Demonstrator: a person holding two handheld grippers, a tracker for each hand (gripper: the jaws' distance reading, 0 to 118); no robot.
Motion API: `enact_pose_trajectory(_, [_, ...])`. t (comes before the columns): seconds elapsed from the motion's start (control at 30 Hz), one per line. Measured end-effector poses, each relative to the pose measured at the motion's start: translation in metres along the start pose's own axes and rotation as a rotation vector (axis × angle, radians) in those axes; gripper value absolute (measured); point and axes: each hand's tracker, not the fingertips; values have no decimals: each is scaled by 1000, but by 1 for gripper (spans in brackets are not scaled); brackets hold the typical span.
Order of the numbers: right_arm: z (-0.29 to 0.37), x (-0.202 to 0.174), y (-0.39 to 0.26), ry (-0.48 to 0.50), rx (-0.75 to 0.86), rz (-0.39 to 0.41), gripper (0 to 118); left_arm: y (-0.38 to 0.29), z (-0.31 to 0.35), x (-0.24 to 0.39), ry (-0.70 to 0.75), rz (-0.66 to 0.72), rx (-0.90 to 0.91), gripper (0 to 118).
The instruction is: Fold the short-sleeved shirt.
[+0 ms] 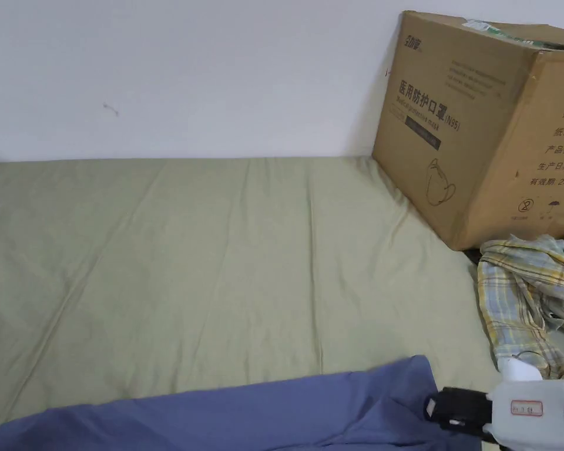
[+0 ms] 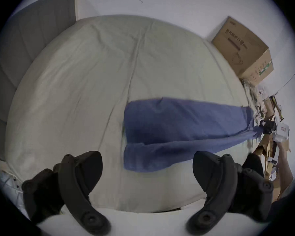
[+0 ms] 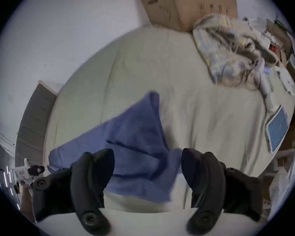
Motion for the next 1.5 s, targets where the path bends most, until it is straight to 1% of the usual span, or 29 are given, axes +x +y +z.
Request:
enact_pose_trajectory(0.03, [9,-10,3,9,37,12,87,2,9,5,-6,8,50,108])
enact_pose_trajectory(0.07, [18,-25,5,16,74,46,87,4,16,11,-12,15,84,108])
enact_pose_trajectory(0.13, [39,-65,1,-47,169,183,87,8,32,31,36,-19,187,108])
enact_pose_trajectory(0.17, [46,-83,-2,-50,229,236,88,11,38,42,63,-34,233,108])
enact_pose_trajectory(0.23, [52,-115,-5,-81,284,282,88,15,42,62,117,-33,280,108])
enact_pose_trajectory(0.33, [38,-154,-9,-98,253,319,87,20,37,91,186,-40,342,108])
enact_pose_trajectory(0.4, [24,-170,-10,-143,229,369,87,21,28,102,226,-44,371,107])
enact_pose_trajectory(0.43, [17,-175,-11,-142,219,370,87,21,24,108,239,-38,365,107])
enact_pose_trajectory(0.47, [12,-179,-12,-142,209,365,87,20,20,113,247,-27,360,103])
enact_pose_trajectory(0.5, [8,-183,-14,-163,192,357,86,17,17,116,243,-19,364,91])
enact_pose_trajectory(0.53, [4,-185,-18,-171,185,352,70,15,15,118,230,-8,369,53])
enact_pose_trajectory(0.57, [1,-188,-20,-167,184,351,41,12,13,120,208,-6,372,15])
enact_pose_trajectory(0.6, [-3,-191,-22,-173,181,353,2,10,8,123,219,-11,368,0])
enact_pose_trajectory(0.63, [-7,-194,-24,-195,167,360,1,9,2,122,298,-36,365,0])
enact_pose_trajectory(0.7, [-6,-200,-23,-197,161,374,1,6,-2,123,249,-42,368,0])
enact_pose_trajectory(0.87, [-8,-208,-26,-223,172,386,1,7,0,122,291,-77,363,0])
enact_pose_trajectory(0.93, [-11,-207,-27,-208,162,379,1,11,6,106,203,-16,370,0])
enact_pose_trajectory(1.0, [-12,-209,-27,-187,137,391,1,16,10,59,-2,157,382,0])
enact_pose_trajectory(1.1, [-18,-208,-34,-205,125,432,1,21,3,-15,-366,361,264,0])
enact_pose_trajectory(1.17, [-23,-207,-31,-243,108,427,1,19,-2,-46,-499,411,206,3])
enact_pose_trajectory(1.2, [-30,-202,-32,-240,96,395,1,16,-4,-60,-522,410,206,8])
enact_pose_trajectory(1.23, [-33,-200,-30,-218,82,354,1,15,-4,-73,-507,394,199,26])
enact_pose_trajectory(1.27, [-36,-200,-29,-204,69,334,1,14,-4,-82,-492,391,201,49])
enact_pose_trajectory(1.3, [-40,-201,-29,-215,69,351,1,12,-4,-81,-492,393,198,78])
enact_pose_trajectory(1.33, [-45,-201,-30,-226,62,365,1,11,-7,-89,-502,412,180,110])
enact_pose_trajectory(1.37, [-46,-203,-31,-238,61,387,1,10,-12,-97,-507,427,160,118])
enact_pose_trajectory(1.43, [-49,-205,-33,-233,57,391,1,7,-24,-101,-546,463,124,117])
enact_pose_trajectory(1.47, [-52,-204,-34,-225,47,382,1,7,-26,-106,-589,478,174,117])
enact_pose_trajectory(1.5, [-53,-204,-34,-215,37,368,1,6,-32,-109,-586,481,129,118])
